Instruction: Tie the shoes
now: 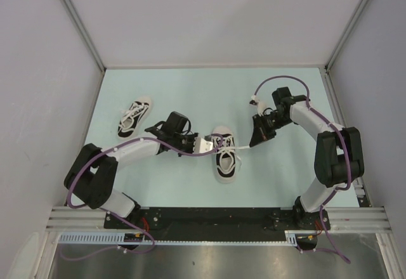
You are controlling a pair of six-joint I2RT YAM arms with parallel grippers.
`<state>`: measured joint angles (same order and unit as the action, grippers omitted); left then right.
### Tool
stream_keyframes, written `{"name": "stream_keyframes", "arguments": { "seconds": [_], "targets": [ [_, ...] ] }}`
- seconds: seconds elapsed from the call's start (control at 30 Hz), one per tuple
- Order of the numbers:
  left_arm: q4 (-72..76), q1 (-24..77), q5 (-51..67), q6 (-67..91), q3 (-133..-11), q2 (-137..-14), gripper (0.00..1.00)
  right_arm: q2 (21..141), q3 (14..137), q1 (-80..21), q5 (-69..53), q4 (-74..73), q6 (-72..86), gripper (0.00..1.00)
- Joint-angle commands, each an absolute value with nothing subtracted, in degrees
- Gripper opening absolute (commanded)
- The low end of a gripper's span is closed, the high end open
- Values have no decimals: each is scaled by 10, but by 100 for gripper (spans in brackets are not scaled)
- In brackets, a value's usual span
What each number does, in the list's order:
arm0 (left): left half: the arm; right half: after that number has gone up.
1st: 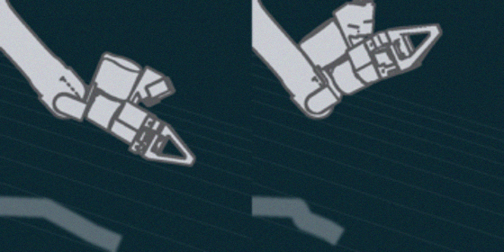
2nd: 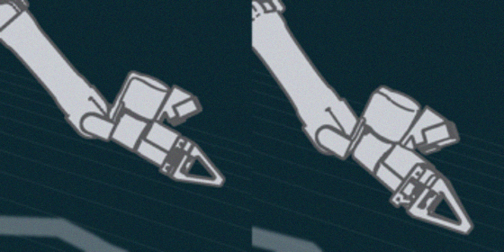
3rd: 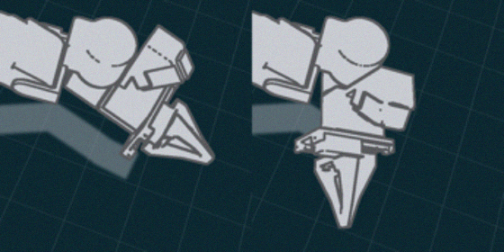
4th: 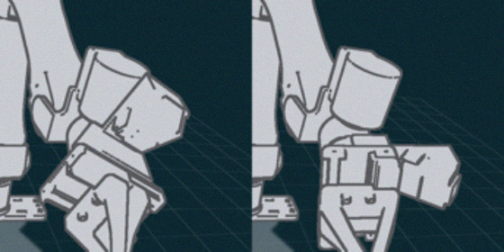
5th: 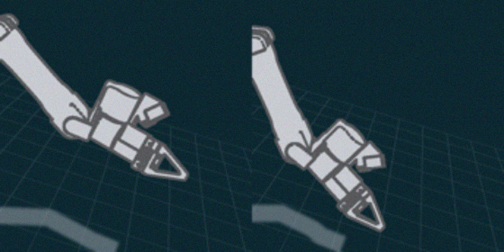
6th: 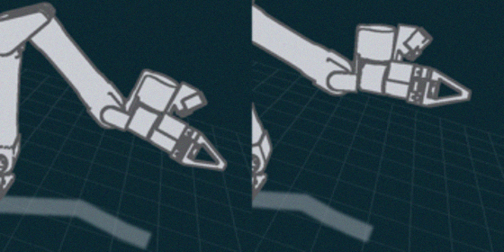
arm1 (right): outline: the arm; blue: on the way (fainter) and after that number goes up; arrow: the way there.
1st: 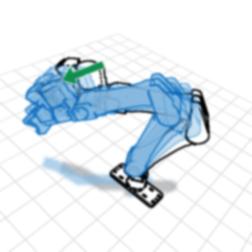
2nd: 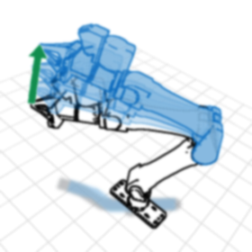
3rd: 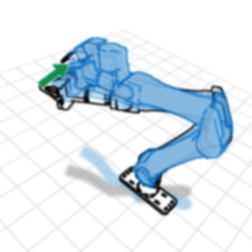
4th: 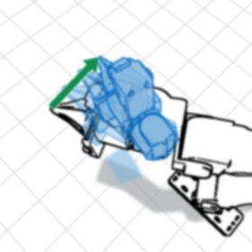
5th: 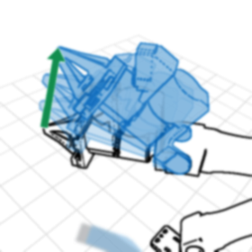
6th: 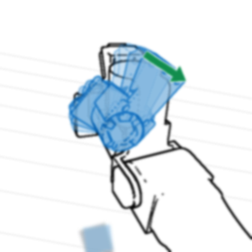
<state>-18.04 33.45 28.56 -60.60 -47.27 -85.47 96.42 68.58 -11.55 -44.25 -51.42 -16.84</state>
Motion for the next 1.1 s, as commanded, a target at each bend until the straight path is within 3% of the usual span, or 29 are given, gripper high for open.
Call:
{"name": "stream_keyframes", "arguments": {
  "seconds": [0.0, 0.4, 0.43, 0.47, 0.53, 0.57, 0.67, 0.8, 1.07],
  "targets": [
    [-185, 320, 265, -629, -485, -860, 0, 957, 686, -104, -414, -519, -185, 0],
    [-178, 331, 288, -609, -517, -871, 1, 968, 686, -118, -461, -497, -157, 0],
    [-182, 337, 288, -605, -522, -874, 5, 969, 686, -128, -468, -488, -151, 0],
    [-186, 339, 287, -588, -526, -874, 18, 967, 686, -131, -473, -484, -145, 0],
    [-184, 339, 294, -570, -531, -864, 29, 965, 685, -140, -477, -469, -127, 0],
    [-177, 338, 294, -551, -528, -859, 39, 963, 686, -141, -482, -462, -121, 0],
    [-167, 325, 305, -535, -506, -821, 51, 960, 686, -143, -486, -446, -104, 0],
    [-185, 312, 345, -514, -498, -771, 51, 956, 686, -145, -491, -432, -94, 0],
    [-195, 378, 387, -392, -535, -784, 35, 957, 686, -144, -493, -427, -93, 0]
  ]
}}
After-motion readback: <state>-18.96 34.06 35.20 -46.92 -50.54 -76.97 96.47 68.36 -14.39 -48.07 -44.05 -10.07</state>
